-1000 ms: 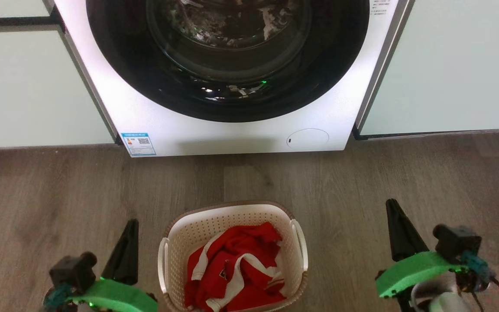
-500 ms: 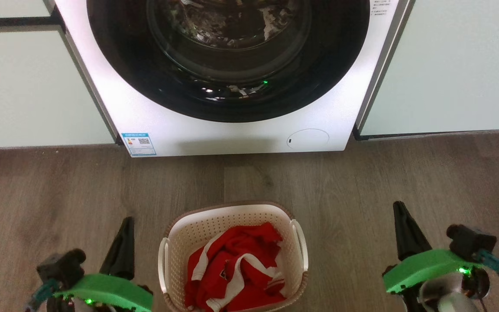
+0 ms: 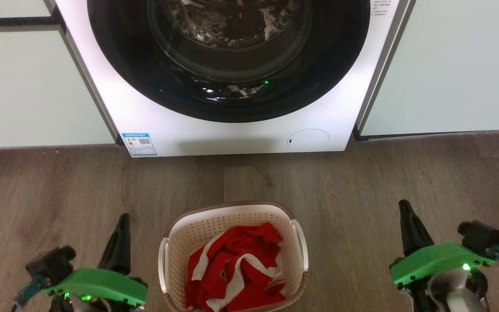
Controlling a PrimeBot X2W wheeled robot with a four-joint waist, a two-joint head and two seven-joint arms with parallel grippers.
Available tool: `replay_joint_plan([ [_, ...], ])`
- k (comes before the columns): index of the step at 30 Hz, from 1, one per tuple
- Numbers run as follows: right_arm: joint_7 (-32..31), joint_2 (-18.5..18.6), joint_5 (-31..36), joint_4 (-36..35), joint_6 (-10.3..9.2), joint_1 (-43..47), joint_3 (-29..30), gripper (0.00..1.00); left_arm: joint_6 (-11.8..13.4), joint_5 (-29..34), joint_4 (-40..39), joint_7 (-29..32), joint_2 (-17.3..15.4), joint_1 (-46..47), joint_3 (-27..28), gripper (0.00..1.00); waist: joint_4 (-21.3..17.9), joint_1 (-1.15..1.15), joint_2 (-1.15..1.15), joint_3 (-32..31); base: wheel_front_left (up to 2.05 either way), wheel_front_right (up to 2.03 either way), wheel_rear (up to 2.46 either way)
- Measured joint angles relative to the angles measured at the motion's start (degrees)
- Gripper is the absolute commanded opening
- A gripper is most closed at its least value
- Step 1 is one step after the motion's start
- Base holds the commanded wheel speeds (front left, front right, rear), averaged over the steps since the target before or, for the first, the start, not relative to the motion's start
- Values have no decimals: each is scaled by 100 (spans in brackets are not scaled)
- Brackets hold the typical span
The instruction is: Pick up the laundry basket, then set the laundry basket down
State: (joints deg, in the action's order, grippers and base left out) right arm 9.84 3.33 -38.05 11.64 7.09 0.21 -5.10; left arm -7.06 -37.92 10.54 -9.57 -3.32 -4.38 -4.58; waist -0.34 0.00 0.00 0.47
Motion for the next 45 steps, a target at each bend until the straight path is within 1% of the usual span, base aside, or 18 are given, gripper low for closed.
replay_joint_plan([
  [45, -721, 27, -2833, 203, -1, -119, 505, 0, -1, -2836, 254, 708, -12, 353, 342, 0, 17, 0, 0, -14, 0, 0, 0],
])
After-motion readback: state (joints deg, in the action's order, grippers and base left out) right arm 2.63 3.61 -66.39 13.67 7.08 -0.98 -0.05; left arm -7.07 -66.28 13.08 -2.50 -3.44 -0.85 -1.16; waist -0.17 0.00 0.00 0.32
